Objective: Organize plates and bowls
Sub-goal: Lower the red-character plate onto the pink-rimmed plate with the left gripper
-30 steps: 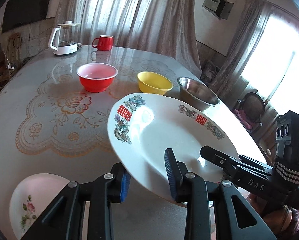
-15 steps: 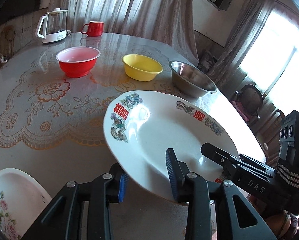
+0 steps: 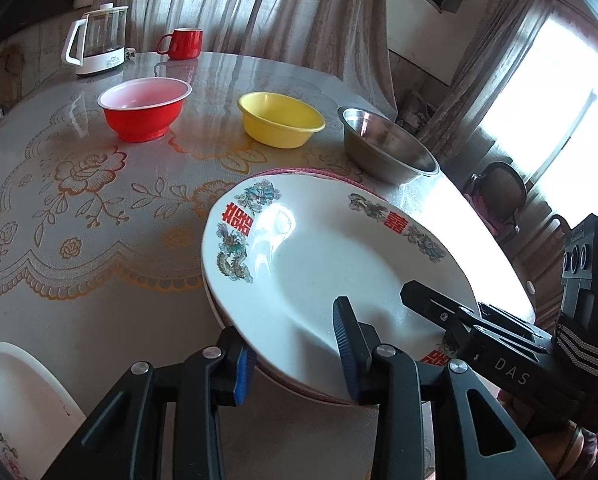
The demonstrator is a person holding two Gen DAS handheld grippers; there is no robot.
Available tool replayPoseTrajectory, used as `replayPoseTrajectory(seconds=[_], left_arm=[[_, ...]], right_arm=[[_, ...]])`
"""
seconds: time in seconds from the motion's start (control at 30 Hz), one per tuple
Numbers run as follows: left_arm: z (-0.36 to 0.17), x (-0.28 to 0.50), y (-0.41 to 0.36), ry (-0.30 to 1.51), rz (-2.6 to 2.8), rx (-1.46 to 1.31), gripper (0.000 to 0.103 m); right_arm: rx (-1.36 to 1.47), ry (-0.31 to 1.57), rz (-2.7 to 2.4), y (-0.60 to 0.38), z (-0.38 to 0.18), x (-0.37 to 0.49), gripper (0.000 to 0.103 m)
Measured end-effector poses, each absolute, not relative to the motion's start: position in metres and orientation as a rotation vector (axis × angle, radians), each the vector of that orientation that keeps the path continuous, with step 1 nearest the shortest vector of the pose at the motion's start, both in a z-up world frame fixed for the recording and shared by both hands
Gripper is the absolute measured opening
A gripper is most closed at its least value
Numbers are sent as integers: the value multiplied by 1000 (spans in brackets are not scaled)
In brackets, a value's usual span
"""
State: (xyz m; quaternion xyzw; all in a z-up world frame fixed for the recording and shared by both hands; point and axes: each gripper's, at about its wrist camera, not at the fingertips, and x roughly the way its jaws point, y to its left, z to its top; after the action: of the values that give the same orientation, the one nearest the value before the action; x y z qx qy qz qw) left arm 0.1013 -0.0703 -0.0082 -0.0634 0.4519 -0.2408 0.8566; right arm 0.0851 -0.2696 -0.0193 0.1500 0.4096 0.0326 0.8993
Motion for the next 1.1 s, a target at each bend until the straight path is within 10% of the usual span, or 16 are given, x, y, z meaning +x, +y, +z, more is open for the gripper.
replayPoseTrajectory(seconds=[1.1], left_arm=[[-11,95,-66,956,-529,-129,37]], right_arm=[[218,901,41,-268,-15,80,37]])
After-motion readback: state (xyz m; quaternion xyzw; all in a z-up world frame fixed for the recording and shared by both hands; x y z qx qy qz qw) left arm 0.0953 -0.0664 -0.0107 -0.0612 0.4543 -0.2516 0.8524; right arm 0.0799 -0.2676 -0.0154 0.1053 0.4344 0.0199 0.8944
